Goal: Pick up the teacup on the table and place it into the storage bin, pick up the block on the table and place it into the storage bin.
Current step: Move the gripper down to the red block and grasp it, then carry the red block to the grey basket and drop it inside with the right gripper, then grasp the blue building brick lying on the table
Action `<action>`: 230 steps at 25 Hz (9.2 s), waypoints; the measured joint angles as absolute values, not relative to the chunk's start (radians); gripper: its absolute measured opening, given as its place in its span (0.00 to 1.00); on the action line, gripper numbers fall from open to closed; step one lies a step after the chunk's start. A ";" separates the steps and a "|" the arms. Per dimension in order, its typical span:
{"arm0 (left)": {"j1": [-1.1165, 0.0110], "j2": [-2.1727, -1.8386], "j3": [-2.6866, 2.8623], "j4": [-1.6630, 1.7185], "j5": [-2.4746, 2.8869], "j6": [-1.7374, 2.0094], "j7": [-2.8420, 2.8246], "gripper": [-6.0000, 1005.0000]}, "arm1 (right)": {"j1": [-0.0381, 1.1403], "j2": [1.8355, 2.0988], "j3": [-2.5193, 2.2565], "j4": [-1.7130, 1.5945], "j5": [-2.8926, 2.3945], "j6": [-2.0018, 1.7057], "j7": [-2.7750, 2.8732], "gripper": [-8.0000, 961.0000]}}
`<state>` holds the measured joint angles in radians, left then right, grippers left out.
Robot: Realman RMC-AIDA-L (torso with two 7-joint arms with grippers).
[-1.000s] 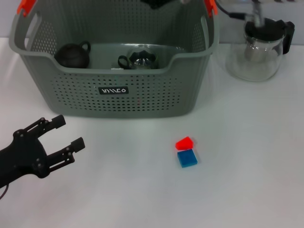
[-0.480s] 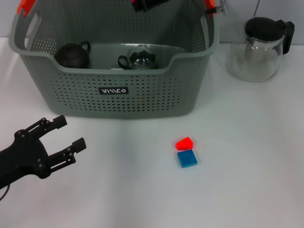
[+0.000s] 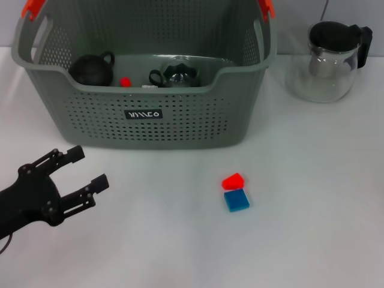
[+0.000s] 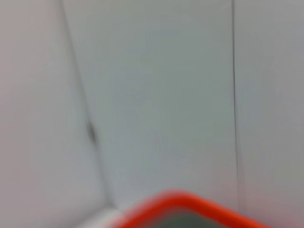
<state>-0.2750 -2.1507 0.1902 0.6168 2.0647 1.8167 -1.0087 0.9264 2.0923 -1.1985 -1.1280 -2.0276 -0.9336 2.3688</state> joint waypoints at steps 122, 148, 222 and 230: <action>-0.291 -2.148 0.189 0.606 2.063 1.810 -1.012 0.82 | 1.202 2.099 -1.244 -0.663 -2.414 -0.827 2.480 0.46; -0.298 -2.148 0.189 0.608 2.063 1.812 -1.015 0.82 | 0.493 2.098 -1.222 -1.667 -2.272 -1.853 2.097 0.80; -0.296 -2.151 0.190 0.604 2.063 1.812 -1.010 0.82 | 0.836 2.098 -1.486 -0.761 -2.324 -1.290 2.020 0.73; -0.296 -2.151 0.189 0.604 2.063 1.812 -1.010 0.82 | 0.837 2.098 -1.488 -0.757 -2.327 -1.286 2.020 0.73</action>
